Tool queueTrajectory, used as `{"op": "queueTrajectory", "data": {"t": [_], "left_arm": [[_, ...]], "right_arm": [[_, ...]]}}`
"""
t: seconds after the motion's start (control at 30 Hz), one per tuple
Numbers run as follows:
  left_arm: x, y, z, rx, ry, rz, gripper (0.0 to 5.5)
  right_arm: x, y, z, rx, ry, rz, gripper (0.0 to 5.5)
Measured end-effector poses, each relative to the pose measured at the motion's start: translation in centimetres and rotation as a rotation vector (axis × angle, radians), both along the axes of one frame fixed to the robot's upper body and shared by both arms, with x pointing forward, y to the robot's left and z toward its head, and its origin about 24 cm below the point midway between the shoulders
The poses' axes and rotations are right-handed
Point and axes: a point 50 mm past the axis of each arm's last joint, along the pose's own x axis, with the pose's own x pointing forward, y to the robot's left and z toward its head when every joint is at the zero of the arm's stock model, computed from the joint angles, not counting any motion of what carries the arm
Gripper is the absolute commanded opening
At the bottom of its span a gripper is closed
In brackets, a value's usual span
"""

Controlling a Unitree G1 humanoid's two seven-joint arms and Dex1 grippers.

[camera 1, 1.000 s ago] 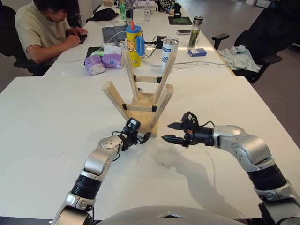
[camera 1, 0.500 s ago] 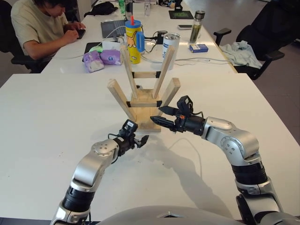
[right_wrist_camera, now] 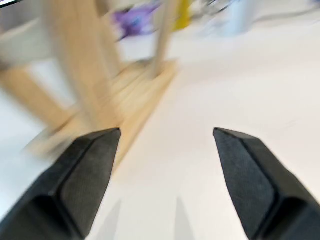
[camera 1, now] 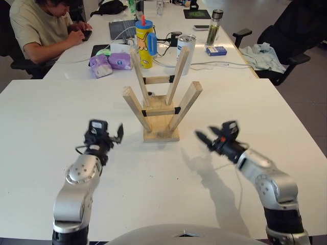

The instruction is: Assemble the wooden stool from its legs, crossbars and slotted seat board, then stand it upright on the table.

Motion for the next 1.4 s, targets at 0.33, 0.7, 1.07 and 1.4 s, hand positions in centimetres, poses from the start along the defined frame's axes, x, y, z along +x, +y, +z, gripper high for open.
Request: {"op": "queueTrajectory", "data": {"t": [0.33, 0.7, 1.07, 1.4], "left_arm": [[2.4, -3.3, 1.5, 0.036, -0.074, -0.106, 3.92], [2.5, 2.0, -2.0, 0.151, 0.137, 0.001, 3.92], [-0.5, 3.3, -6.5, 0.224, 0.423, -0.196, 3.92], [-1.6, -0.4, -9.1, 0.169, 0.495, -0.237, 3.92]], "right_arm": [[1.8, 5.4, 3.6, 0.016, -0.186, 0.099, 3.44], [2.1, 4.7, -1.7, -0.195, 0.108, 0.252, 3.44], [6.2, 8.0, 3.3, -0.151, -0.253, 0.486, 3.44], [3.2, 12.3, 2.3, -0.197, -0.321, 0.909, 3.44]]}}
